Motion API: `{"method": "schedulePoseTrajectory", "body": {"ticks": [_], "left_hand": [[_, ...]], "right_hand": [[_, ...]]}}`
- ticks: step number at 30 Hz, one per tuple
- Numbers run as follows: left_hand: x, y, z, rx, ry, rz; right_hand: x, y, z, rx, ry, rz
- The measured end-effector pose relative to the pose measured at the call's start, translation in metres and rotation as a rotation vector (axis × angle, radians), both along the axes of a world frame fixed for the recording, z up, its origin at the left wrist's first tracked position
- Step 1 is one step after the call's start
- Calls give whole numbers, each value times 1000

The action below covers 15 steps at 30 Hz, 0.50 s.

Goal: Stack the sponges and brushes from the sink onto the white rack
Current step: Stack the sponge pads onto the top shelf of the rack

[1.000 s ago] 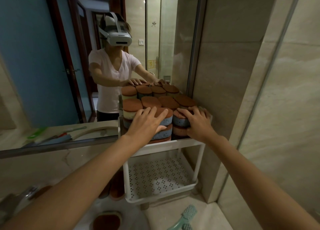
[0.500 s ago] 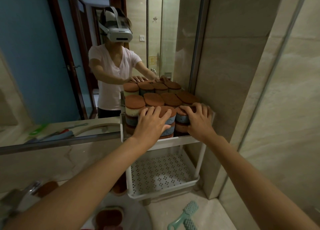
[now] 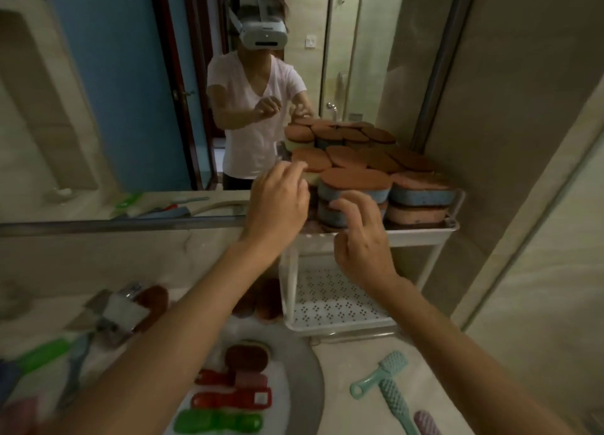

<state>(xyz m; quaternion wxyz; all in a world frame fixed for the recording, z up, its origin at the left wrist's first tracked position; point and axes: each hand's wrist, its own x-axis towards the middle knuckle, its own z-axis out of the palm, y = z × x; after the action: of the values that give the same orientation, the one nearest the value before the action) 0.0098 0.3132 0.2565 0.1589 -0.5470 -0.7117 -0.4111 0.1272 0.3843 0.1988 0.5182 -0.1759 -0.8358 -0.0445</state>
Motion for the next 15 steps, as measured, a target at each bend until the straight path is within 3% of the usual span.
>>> {"method": "schedulePoseTrajectory", "body": {"ticks": [4, 6, 10, 13, 15], "left_hand": [[-46, -49, -51, -99, -260, 158], [-68, -67, -92, -267, -357, 229], [-103, -83, -180, -580, -594, 274], [-120, -77, -232, -716, -832, 291], [-127, -65, -258, -743, -959, 289]], "right_hand": [[-40, -53, -55, -115, -223, 257], [-58, -73, -93, -245, -470, 336], [-78, -90, -159, -630, -889, 272], [-97, -77, -195, -1151, -914, 98], [-110, -65, -217, -1518, -727, -60]]}}
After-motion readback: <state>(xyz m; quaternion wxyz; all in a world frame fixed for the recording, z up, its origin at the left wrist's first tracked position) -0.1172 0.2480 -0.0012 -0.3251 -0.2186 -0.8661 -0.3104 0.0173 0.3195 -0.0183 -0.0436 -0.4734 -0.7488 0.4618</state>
